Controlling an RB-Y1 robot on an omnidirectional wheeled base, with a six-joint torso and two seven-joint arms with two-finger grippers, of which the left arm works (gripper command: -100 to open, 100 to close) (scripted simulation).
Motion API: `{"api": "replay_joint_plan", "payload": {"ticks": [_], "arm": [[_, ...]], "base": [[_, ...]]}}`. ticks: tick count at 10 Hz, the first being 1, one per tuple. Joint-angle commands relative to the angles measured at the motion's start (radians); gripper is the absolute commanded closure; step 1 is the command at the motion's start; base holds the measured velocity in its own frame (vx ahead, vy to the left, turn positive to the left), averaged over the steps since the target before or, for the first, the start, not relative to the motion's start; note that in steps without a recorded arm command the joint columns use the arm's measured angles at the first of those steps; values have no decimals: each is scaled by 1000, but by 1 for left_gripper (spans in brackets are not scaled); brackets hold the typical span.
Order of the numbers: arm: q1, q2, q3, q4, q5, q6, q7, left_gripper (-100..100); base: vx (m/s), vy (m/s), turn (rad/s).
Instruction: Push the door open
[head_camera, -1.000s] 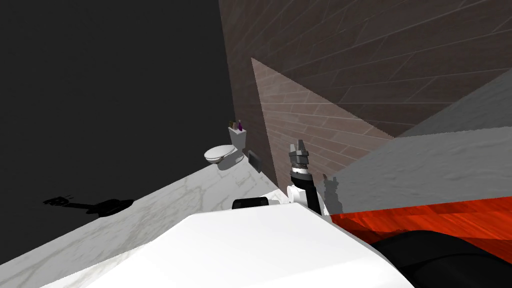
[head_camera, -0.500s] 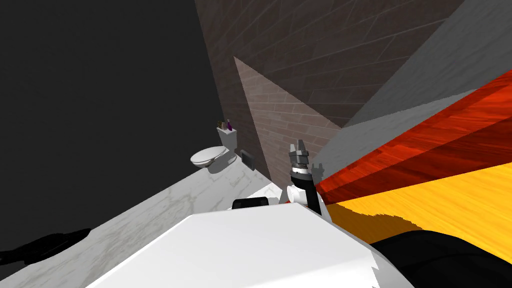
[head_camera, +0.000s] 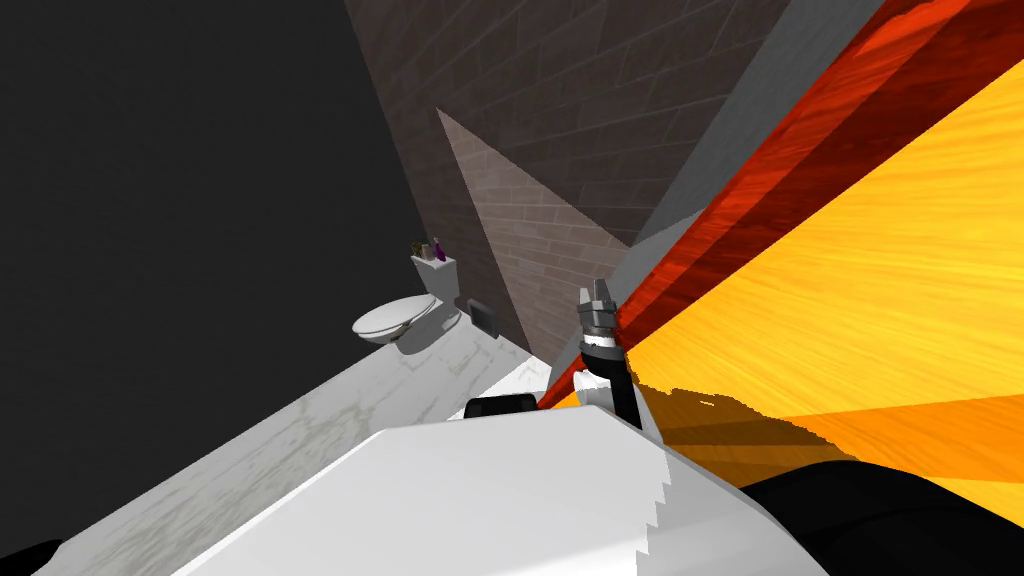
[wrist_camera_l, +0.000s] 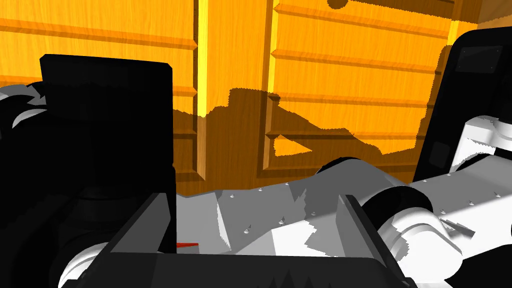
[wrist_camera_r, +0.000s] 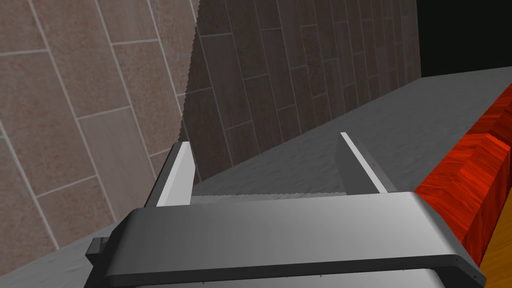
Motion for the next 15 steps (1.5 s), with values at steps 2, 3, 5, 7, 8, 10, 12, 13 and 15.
{"api": "replay_joint_plan", "payload": {"ticks": [2, 3, 5, 7, 8, 10, 12, 13, 15], "arm": [[14, 5, -5, -1, 12, 23, -31, -100], [19, 6, -6, -2, 15, 30, -40, -100], [19, 6, -6, -2, 15, 30, -40, -100], [19, 6, -6, -2, 15, 30, -40, -100], [19, 6, -6, -2, 15, 30, -40, -100], [19, 6, -6, -2, 15, 30, -40, -100], [19, 6, -6, -2, 15, 30, -40, -100], [8, 25, -2, -8, 18, 26, -36, -100], [-2, 41, 2, -13, 21, 22, -33, -100]], "base": [[-25, 24, -77], [-23, 16, -60], [-3, -2, 8], [-2, -2, 8], [-14, 3, -9], [0, 2, -8], [3, 2, -8], [-122, -4, 16], [-215, -15, -43]]}}
